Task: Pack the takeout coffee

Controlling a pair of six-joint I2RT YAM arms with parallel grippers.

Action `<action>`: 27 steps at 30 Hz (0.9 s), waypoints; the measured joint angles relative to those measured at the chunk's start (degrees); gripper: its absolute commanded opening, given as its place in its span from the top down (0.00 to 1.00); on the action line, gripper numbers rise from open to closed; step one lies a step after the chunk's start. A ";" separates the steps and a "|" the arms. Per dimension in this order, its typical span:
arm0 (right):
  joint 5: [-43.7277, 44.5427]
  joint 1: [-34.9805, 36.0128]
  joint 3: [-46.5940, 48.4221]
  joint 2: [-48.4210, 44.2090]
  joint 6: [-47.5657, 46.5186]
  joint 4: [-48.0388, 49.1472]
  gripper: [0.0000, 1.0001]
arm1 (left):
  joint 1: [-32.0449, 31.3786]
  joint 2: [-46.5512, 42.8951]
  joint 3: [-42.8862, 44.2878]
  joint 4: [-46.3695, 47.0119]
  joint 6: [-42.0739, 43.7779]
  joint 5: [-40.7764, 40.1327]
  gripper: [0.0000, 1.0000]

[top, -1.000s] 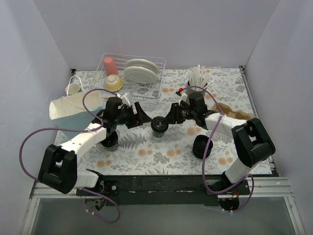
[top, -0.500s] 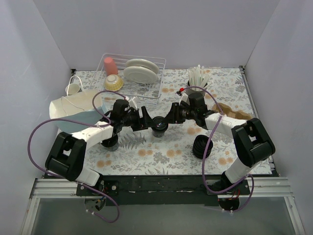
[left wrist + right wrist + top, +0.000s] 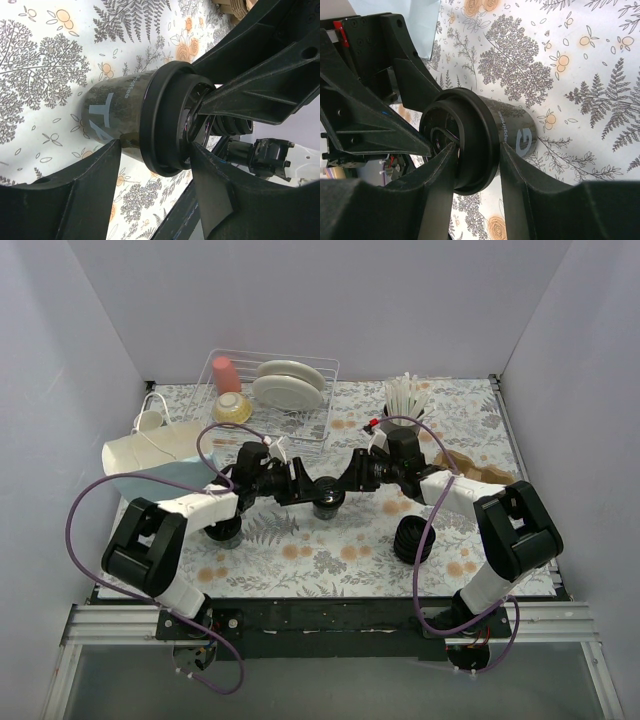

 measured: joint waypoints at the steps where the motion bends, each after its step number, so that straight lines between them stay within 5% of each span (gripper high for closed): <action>1: 0.04 -0.13 0.00 0.00 0.00 0.00 0.54 | 0.00 0.48 0.28 0.15 0.00 0.31 0.46; 7: 1.51 -0.50 0.00 -0.76 -0.31 -0.87 0.55 | 0.00 2.29 1.44 1.16 0.24 0.87 0.45; 15: 2.40 -0.50 -0.11 -1.16 -0.44 -1.40 0.55 | 0.00 2.73 1.77 0.70 0.42 0.24 0.29; 27: 2.38 -0.50 -0.39 -1.18 -0.28 -0.76 0.55 | -0.28 1.25 1.77 -0.90 -0.02 -2.62 0.23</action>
